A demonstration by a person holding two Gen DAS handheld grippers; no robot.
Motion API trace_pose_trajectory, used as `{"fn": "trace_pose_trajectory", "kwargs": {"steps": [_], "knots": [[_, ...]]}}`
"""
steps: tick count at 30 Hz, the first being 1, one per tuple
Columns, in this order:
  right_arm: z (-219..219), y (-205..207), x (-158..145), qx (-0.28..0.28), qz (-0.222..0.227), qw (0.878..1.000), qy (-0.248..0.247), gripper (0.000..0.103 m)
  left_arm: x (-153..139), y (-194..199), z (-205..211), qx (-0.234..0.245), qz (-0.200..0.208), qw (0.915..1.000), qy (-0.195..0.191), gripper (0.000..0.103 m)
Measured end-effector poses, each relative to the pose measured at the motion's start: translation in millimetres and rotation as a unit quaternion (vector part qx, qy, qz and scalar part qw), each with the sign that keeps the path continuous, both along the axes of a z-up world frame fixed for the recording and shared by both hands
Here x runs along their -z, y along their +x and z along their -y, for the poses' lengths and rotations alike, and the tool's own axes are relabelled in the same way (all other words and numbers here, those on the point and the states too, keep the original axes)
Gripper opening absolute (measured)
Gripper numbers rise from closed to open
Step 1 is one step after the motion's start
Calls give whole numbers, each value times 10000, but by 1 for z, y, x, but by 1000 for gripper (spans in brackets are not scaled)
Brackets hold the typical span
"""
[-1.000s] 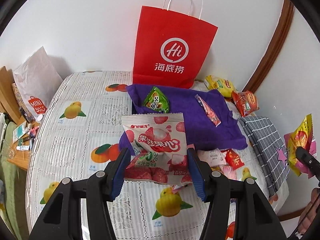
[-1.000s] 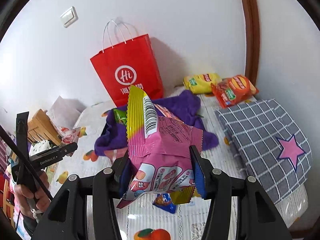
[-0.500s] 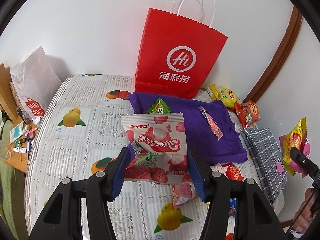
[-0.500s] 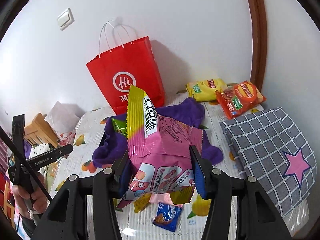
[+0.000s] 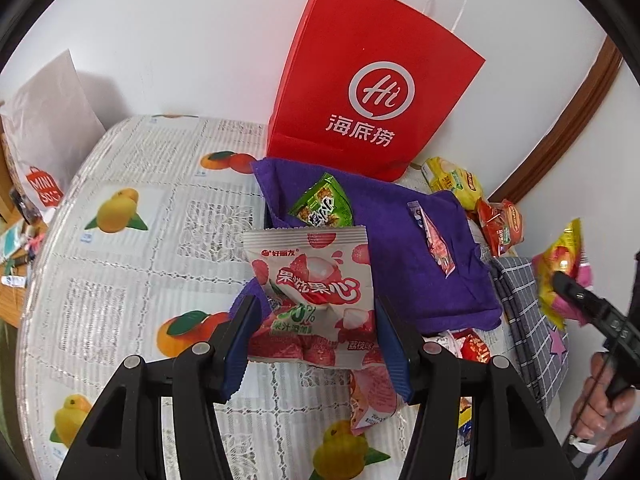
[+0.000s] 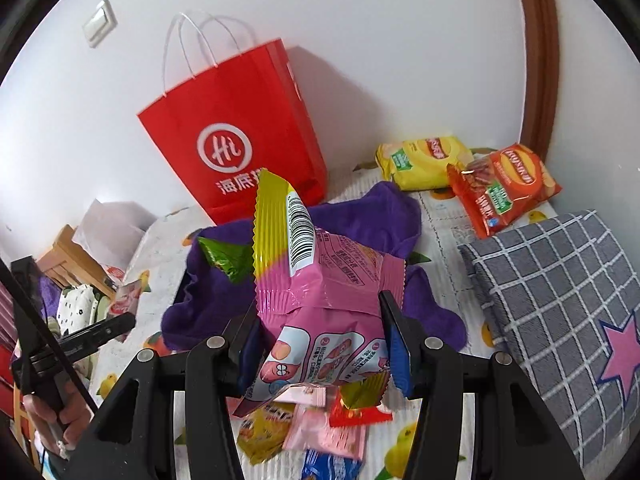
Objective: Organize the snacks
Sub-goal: 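Place the fruit-candy bag on the towel with the left tool while the right tool places the pink bag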
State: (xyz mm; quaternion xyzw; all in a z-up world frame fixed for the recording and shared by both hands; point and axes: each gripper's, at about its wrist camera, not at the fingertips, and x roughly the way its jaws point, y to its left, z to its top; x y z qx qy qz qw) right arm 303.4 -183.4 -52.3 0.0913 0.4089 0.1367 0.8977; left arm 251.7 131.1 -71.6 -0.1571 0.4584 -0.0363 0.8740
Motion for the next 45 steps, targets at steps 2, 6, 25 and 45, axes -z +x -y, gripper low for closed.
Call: {"fn": "trace_pose_trajectory", "kwargs": {"steps": [2, 6, 25, 45], "knots": [[-2, 12, 8, -9, -66, 10000, 21, 52, 4, 3, -1, 6, -8, 10000, -37, 55], [-6, 32, 22, -23, -185, 9998, 64, 52, 13, 10, -3, 11, -69, 9999, -75, 55], [-34, 75, 81, -115, -400, 9970, -653, 53, 45, 49, 8, 75, -330, 9991, -247, 55], [-26, 36, 47, -708, 14, 9975, -38, 77, 77, 79, 35, 187, -665, 9976, -75, 56]]}}
